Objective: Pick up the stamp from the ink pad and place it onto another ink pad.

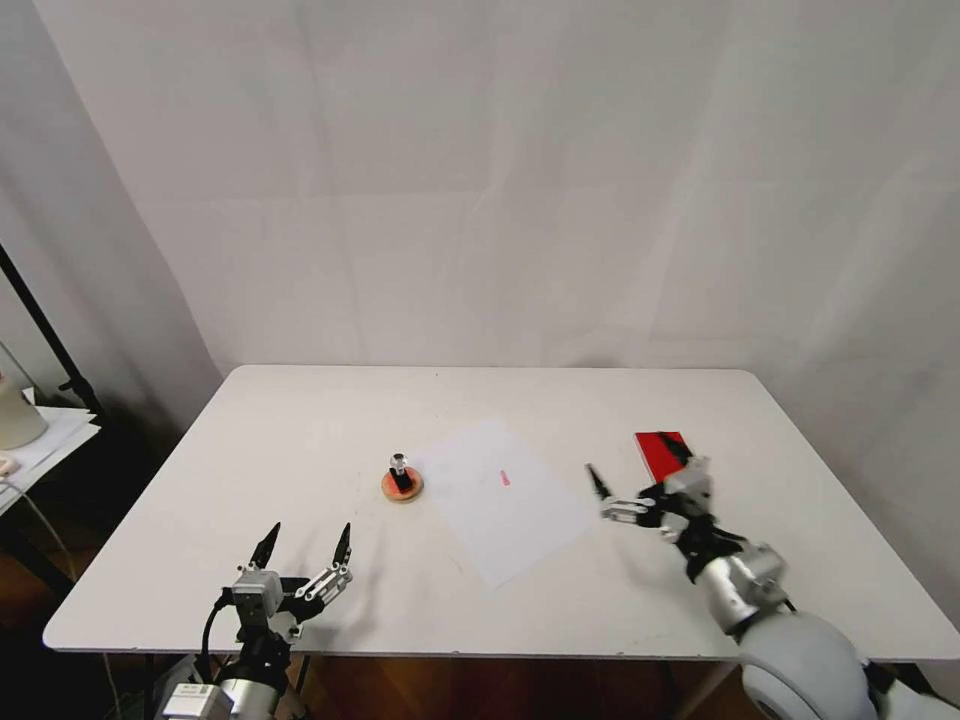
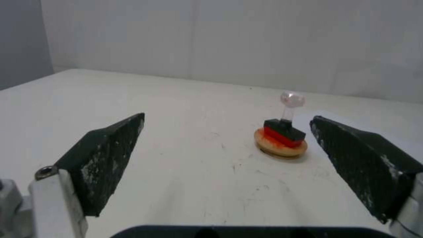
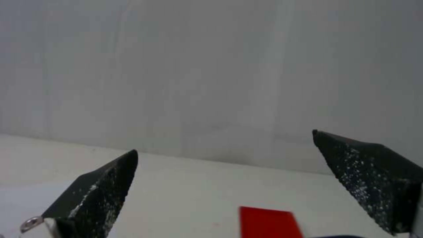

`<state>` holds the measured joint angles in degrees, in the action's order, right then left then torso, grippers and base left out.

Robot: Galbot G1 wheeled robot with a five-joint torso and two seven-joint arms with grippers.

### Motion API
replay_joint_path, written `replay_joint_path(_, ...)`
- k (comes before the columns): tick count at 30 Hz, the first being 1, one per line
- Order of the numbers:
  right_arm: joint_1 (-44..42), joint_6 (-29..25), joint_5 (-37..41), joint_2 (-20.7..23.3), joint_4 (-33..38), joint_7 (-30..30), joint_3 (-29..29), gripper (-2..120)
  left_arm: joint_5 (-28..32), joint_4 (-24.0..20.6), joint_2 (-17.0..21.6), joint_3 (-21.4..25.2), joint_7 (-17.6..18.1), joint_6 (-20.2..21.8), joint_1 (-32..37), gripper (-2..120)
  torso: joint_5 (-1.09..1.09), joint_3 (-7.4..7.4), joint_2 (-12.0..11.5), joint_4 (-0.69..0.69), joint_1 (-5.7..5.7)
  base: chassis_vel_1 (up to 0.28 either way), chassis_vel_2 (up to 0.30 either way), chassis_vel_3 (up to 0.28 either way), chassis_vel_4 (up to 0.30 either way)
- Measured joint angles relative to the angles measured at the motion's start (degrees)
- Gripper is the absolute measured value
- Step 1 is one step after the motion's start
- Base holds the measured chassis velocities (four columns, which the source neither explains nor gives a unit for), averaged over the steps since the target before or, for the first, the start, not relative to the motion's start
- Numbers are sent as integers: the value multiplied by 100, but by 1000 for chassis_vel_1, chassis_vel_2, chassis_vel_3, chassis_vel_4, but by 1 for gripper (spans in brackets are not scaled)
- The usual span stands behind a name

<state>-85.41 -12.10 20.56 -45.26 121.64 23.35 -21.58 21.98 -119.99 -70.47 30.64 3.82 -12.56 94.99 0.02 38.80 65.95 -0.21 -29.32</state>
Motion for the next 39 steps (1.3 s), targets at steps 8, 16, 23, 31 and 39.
replay_joint_path(8, -1687, -699, -759, -1190, 188, -24, -529, 100, 0, 0, 0, 0, 0, 0, 0, 100, -2, 0, 1, -1, 1, 0, 0, 0, 0)
replay_joint_path(16, -1751, -797, -839, -1353, 168, -110, -479, 100, 0, 0, 0, 0, 0, 0, 0, 100, -2, 1, 0, 1, -1, 0, 0, 0, 0)
replay_joint_path(23, -1738, -792, -849, -1325, 125, -135, -441, 100, 0, 0, 0, 0, 0, 0, 0, 100, -2, 1, 0, 0, -1, 0, 0, 0, 0)
replay_joint_path(31, -1716, -777, -843, -1317, 118, -138, -423, 100, 0, 0, 0, 0, 0, 0, 0, 100, -2, 1, 0, 0, -1, 0, 0, 0, 0)
replay_joint_path(39, -1704, -769, -833, -1312, 113, -141, -415, 100, 0, 0, 0, 0, 0, 0, 0, 100, -2, 1, 0, -1, -1, 0, 0, 0, 0)
